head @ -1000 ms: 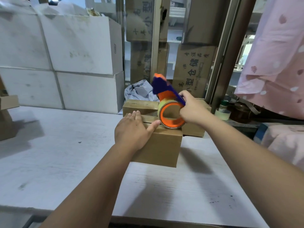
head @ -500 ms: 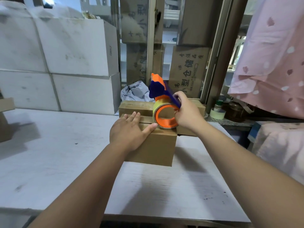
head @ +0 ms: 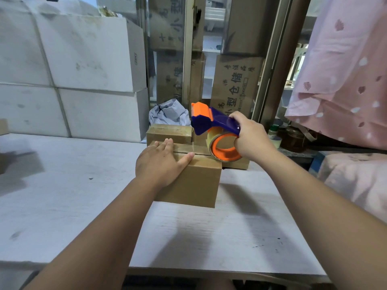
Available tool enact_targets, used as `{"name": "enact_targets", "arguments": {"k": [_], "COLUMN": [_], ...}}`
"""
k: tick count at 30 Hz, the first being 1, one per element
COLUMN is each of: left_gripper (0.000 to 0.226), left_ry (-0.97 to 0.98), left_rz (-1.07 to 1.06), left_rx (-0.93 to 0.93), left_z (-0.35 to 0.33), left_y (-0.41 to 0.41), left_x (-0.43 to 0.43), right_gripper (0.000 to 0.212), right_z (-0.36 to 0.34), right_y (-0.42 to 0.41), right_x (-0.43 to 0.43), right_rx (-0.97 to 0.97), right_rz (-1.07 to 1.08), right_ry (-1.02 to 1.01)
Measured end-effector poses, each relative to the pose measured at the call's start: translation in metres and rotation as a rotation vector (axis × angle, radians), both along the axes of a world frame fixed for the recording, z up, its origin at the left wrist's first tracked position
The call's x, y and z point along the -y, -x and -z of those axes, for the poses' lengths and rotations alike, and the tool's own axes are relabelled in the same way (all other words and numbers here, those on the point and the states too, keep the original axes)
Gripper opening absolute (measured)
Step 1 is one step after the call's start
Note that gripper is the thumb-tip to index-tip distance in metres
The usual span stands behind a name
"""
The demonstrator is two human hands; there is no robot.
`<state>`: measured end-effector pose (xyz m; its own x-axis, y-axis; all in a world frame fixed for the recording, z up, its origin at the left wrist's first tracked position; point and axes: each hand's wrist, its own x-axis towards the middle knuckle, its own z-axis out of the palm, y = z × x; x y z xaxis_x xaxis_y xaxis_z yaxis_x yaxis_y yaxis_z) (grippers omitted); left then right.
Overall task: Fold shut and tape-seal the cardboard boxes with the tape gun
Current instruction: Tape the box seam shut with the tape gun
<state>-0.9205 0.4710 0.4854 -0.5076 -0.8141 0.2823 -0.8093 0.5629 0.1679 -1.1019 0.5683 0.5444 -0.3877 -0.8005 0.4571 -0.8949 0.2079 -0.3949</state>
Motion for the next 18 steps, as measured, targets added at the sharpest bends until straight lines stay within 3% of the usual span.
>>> {"name": "enact_targets", "arguments": {"k": [5, 18], "left_gripper": [0.083, 0.095], "left_ry": [0.015, -0.014], "left_rz": [-0.001, -0.001], "left_rx": [0.000, 0.020], "left_z": [0.000, -0.004], "left_y": [0.000, -0.001], "left_x": [0.000, -0.003], "right_gripper": [0.051, 0.051], "right_z": [-0.003, 0.001], "right_y": [0.006, 0.009], "right_x": [-0.007, -0.016], "right_rx": [-0.118, -0.104], "right_rz": [0.045, 0.030], "right_ry": [-0.040, -0.098]}}
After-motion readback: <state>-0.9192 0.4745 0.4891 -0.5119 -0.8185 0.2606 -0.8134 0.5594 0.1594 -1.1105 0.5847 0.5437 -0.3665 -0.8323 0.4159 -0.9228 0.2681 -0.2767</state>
